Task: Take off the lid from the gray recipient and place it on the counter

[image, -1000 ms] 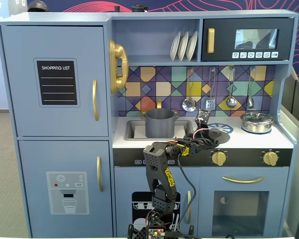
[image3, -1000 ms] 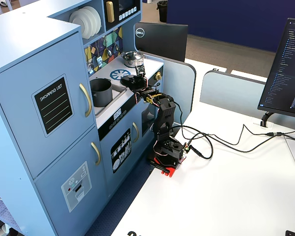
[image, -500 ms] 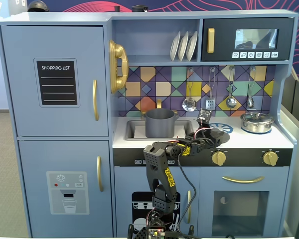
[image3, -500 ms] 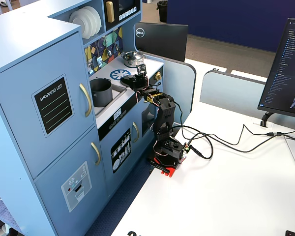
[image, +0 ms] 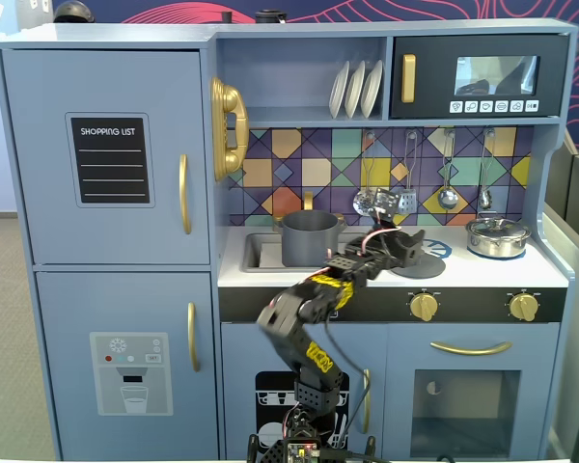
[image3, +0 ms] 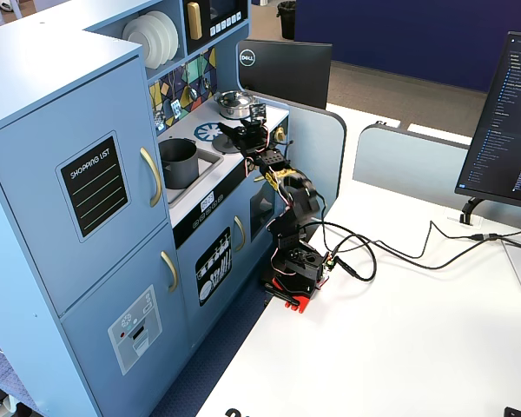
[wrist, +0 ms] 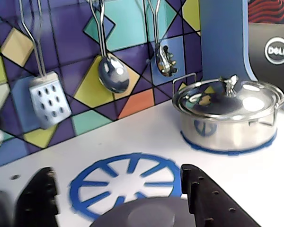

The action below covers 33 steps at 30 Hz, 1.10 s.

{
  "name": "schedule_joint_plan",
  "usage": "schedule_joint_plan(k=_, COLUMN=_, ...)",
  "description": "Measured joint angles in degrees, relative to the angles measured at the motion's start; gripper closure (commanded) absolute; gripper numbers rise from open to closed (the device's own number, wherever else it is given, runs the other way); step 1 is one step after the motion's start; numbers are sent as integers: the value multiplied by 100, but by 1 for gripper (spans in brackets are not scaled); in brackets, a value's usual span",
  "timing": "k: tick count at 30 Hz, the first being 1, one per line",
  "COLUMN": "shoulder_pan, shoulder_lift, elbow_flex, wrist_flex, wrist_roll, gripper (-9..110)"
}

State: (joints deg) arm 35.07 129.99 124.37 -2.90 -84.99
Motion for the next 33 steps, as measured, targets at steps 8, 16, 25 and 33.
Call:
schedule_joint_plan(k=8, shoulder_pan=-1600, shoulder_lift=2391, elbow_flex=149, wrist_flex=3867, wrist_roll=237, gripper=102)
schedule_joint_plan(k=16, shoulder_pan=-3278, shoulder_lift=3270, elbow_flex=1055, wrist_flex=6478, wrist_roll=158, gripper=102)
schedule_joint_plan(k=25, shoulder_pan=-3964, shoulder_lift=4271, elbow_flex=3094, wrist_flex=6750, wrist_roll=9, gripper=102)
schedule_joint_plan(k=33, shoulder_pan=-3814, shoulder_lift=4579, elbow_flex=4421, wrist_flex=6390, wrist_roll=88, gripper=102)
